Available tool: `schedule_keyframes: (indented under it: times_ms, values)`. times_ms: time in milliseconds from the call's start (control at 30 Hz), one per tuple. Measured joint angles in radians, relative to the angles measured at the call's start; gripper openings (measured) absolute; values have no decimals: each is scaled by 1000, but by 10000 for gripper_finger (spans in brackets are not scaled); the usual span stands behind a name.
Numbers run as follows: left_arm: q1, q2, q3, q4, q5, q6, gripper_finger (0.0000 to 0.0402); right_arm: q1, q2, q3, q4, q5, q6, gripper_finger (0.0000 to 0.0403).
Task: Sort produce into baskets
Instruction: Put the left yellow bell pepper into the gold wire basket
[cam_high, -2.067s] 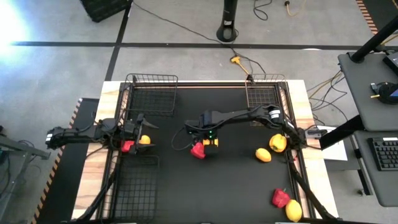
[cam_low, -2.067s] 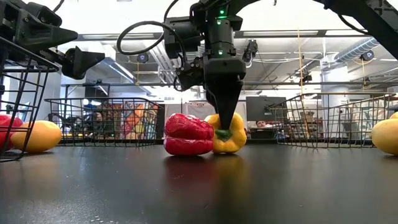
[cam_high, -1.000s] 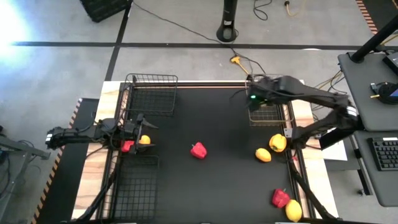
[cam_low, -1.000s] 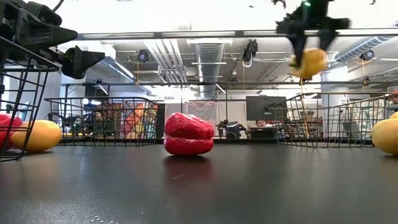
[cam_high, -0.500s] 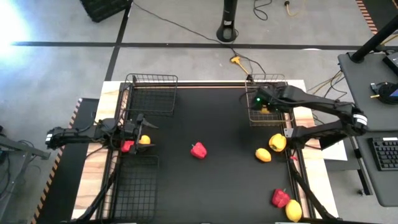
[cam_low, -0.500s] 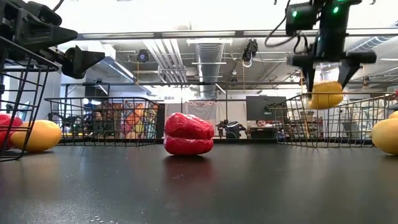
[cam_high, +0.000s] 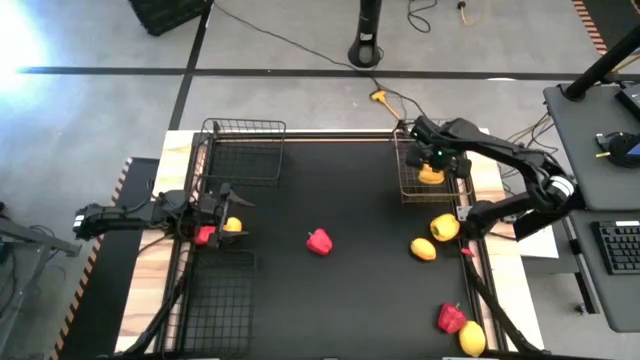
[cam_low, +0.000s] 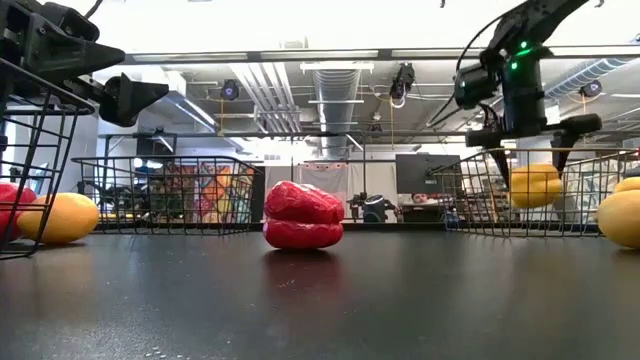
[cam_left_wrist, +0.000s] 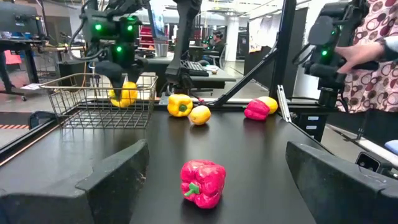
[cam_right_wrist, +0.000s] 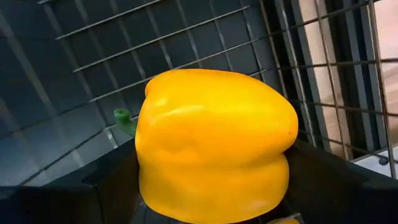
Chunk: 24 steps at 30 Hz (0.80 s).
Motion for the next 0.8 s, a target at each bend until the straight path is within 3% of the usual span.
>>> schedule_keyframes:
  times_ms: [433,800]
  values:
    - [0,0,0,0,0,0,361,-19,134,-14,12,-23,-46,329]
    - [0,0,0,0,0,0,361,-18,171,-14,12,-12,-128,379]
